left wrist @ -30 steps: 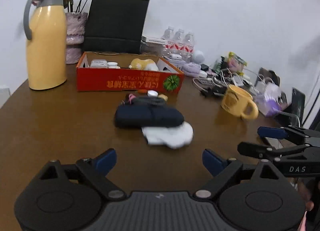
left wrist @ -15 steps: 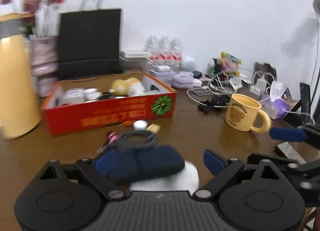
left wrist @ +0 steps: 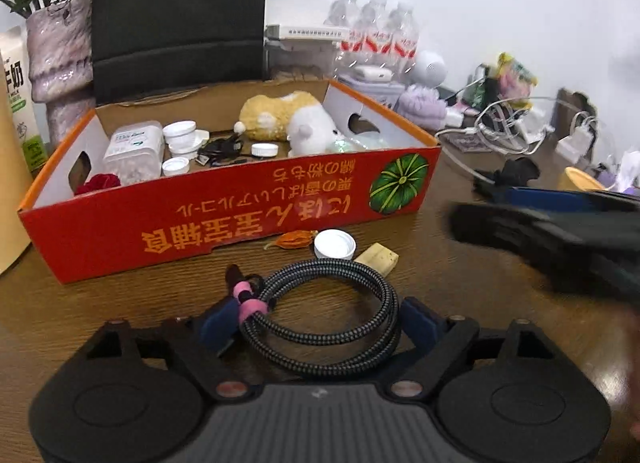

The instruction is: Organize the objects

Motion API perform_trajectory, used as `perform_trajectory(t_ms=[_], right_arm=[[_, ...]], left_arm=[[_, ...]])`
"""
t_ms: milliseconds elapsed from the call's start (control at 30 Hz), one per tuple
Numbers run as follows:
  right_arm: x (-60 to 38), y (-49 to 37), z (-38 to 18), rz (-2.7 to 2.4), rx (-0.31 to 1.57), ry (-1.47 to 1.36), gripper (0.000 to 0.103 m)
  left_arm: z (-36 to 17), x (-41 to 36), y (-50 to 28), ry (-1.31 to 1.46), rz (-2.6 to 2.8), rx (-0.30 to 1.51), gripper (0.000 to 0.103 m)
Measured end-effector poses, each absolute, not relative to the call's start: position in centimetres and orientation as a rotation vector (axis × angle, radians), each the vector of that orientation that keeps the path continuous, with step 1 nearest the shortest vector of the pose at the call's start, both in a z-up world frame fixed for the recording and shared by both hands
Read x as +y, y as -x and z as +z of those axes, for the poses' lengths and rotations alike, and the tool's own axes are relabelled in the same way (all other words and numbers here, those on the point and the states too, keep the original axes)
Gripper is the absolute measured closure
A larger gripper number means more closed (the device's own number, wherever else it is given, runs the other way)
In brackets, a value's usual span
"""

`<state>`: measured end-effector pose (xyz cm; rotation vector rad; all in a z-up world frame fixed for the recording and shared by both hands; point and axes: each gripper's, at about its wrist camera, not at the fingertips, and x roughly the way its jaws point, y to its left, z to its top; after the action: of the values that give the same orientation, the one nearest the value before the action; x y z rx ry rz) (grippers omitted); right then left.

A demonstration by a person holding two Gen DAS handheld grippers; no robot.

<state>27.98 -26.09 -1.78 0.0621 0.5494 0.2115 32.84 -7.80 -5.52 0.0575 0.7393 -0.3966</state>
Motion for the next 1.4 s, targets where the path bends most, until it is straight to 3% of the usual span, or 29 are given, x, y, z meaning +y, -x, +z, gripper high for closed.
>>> perform_trajectory(t_ms=[233, 367, 433, 600, 800, 1067, 1400], right_arm=[[-23.2, -34.2, -4.7, 0.312, 0.667, -0.061, 0.036], [-20.5, -35.6, -6.6, 0.333, 0.719, 0.028, 0.056], [-19.4, -35.8, -7.0, 0.304, 0.709, 0.103, 0.074], [-20.1, -33.4, -5.1, 0.284, 0.664, 0.067, 0.074], [-20.9, -23.7, -2.0, 0.301, 0.531, 0.005, 0.074], [-20.9, -13.9, -3.6, 0.388, 0.549, 0.026, 0.074], [-25.1, -11.5, -4.8, 0.357, 0.554, -0.04, 0.074]], left_arm=[[-3.1, -1.6, -29.8, 0.081, -0.342, 0.625, 0.02], [-2.5, 0.9, -29.3, 0.112, -0.245, 0.575, 0.023], [-2.5, 1.2, -29.4, 0.122, -0.249, 0.578, 0.023], [-2.4, 1.0, -27.2, 0.101, -0.249, 0.551, 0.024], [-0.6, 2.5, -21.8, 0.088, -0.202, 0.525, 0.024], [-0.3, 0.7, -14.6, 0.011, -0.201, 0.614, 0.024], [-1.1, -5.0, -12.7, -0.043, -0.263, 0.658, 0.024]])
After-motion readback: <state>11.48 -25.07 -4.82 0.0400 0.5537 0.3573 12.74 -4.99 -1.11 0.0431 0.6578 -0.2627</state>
